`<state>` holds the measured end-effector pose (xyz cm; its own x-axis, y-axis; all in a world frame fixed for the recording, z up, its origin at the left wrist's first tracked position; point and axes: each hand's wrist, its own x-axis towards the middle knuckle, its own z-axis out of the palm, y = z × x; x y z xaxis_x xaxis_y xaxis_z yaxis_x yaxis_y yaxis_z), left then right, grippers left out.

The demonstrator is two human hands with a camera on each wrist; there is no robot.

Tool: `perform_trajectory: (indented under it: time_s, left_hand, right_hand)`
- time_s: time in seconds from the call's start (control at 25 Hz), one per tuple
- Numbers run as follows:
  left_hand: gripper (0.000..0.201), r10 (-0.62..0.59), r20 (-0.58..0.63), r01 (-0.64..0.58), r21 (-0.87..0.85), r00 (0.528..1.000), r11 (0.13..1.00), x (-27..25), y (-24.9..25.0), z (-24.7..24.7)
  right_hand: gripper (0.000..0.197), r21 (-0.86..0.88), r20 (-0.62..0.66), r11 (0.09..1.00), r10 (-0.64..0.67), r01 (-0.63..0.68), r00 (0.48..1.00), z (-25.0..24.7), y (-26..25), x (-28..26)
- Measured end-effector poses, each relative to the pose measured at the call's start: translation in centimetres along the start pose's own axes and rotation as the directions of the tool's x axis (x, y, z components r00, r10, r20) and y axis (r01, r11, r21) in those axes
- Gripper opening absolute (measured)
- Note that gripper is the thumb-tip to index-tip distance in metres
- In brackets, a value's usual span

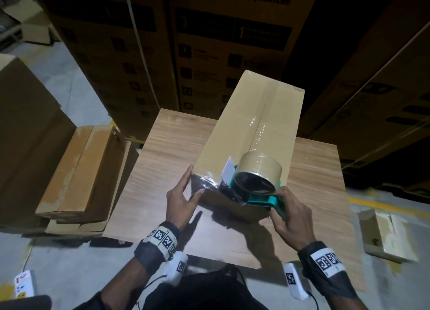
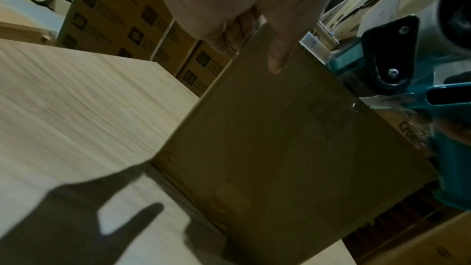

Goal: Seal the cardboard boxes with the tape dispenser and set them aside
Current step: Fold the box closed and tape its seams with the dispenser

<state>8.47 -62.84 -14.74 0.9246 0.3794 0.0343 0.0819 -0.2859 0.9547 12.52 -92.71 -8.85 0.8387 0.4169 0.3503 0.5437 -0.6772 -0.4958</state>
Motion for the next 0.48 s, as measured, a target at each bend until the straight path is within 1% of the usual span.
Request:
perform_trajectory:
  time_s: [0.04,0.08,0.12,0.16,0.2,0.24,0.28,0.4,0.48]
  left_hand:
    - [0.084,0.037,0.003,-0.037,0.044,0.999,0.998,0.3,0.0,-0.2]
    - [0.082,0.127,0.012,-0.128,0.127,0.992,0.984,0.6,0.0,-0.3]
    - [0.079,0.255,0.045,-0.258,0.242,0.966,0.935,0.8,0.0,-0.5]
    - [0.078,0.384,0.125,-0.403,0.357,0.915,0.843,1.1,0.0,-0.8]
    - [0.08,0.476,0.221,-0.522,0.437,0.851,0.733,1.5,-0.2,-1.1]
    - [0.083,0.515,0.296,-0.592,0.472,0.804,0.653,1.9,-0.3,-1.3]
    - [0.086,0.524,0.335,-0.62,0.488,0.783,0.615,2.3,-0.5,-1.6]
    - [0.09,0.529,0.363,-0.639,0.511,0.767,0.575,3.3,-0.9,-2.3]
    - [0.088,0.544,0.389,-0.664,0.524,0.743,0.533,3.6,-1.0,-2.5]
  right_hand:
    - [0.039,0.005,-0.007,1.0,-0.001,0.001,1.0,-0.1,-0.1,0.0]
    - [0.037,0.008,-0.011,1.0,-0.002,0.002,1.0,-0.1,-0.1,0.1]
    - [0.037,0.011,-0.009,1.0,-0.003,0.003,1.0,-0.1,-0.1,0.0]
    - [0.038,0.011,-0.007,1.0,-0.002,0.002,1.0,-0.1,-0.1,0.1]
    - [0.04,0.008,-0.005,1.0,-0.001,0.001,1.0,-0.1,-0.1,0.1]
    - [0.044,0.008,-0.003,1.0,0.001,-0.001,1.0,-0.1,-0.1,0.0]
    - [0.045,0.006,0.002,1.0,0.003,-0.003,1.0,0.0,-0.1,0.0]
    - [0.039,0.003,0.035,1.0,-0.002,0.002,0.999,-0.4,-0.2,0.2]
    - [0.038,0.025,0.061,1.0,0.002,-0.004,0.998,-0.7,-0.1,0.5]
